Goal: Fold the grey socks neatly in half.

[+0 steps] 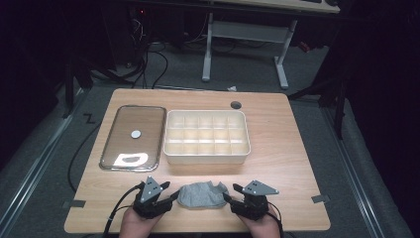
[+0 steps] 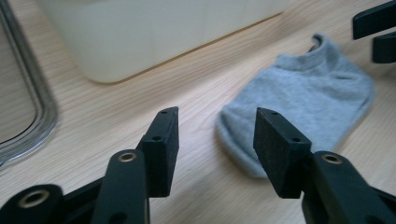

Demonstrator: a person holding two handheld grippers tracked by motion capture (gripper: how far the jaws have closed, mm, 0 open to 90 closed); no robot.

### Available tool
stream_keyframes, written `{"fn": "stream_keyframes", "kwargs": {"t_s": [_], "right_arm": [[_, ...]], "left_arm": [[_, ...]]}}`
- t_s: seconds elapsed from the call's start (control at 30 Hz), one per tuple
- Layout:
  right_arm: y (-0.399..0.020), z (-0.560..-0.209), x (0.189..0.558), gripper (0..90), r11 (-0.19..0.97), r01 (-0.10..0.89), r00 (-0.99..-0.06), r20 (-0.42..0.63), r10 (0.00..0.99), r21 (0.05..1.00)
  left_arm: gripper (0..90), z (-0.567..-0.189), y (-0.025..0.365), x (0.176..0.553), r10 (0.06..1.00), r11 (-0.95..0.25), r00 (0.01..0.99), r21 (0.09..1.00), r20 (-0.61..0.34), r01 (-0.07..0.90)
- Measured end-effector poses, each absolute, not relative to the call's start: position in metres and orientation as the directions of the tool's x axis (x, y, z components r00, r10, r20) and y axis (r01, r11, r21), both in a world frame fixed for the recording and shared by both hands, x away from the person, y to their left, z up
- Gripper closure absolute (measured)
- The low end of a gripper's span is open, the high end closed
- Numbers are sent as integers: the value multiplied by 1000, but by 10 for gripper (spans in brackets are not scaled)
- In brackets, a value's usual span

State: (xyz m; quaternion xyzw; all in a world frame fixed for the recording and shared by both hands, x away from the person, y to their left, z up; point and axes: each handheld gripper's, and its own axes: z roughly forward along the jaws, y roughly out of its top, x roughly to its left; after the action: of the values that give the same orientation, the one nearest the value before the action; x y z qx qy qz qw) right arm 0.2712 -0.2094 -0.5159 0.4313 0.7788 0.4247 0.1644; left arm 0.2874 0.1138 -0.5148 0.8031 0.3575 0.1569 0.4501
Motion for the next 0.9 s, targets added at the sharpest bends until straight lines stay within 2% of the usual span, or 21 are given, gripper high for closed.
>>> {"fn": "stream_keyframes", "kwargs": {"t_s": [0.13,0.23,0.33,0.5,0.6,0.77,0.9], "right_arm": [[-210,-520,273,582,239,578,-553,159,818,780],[-206,-524,277,550,229,618,-537,191,821,752],[-203,-526,278,518,238,617,-537,181,824,750],[-195,-530,281,532,271,630,-542,162,824,728],[-193,-530,280,644,299,617,-558,136,819,728],[-191,-530,279,831,295,638,-577,187,795,712],[-189,-528,277,862,304,630,-584,179,791,714]], "left_arm": [[560,-514,92,285,697,-377,715,822,-52,427],[580,-513,78,282,680,-405,732,816,-34,413],[587,-520,68,283,669,-455,743,790,-1,410],[603,-526,68,282,675,-474,738,772,9,424],[610,-529,67,281,675,-497,737,760,34,420],[612,-531,70,278,683,-486,729,766,31,422],[620,-523,69,278,690,-460,723,776,7,431]]}}
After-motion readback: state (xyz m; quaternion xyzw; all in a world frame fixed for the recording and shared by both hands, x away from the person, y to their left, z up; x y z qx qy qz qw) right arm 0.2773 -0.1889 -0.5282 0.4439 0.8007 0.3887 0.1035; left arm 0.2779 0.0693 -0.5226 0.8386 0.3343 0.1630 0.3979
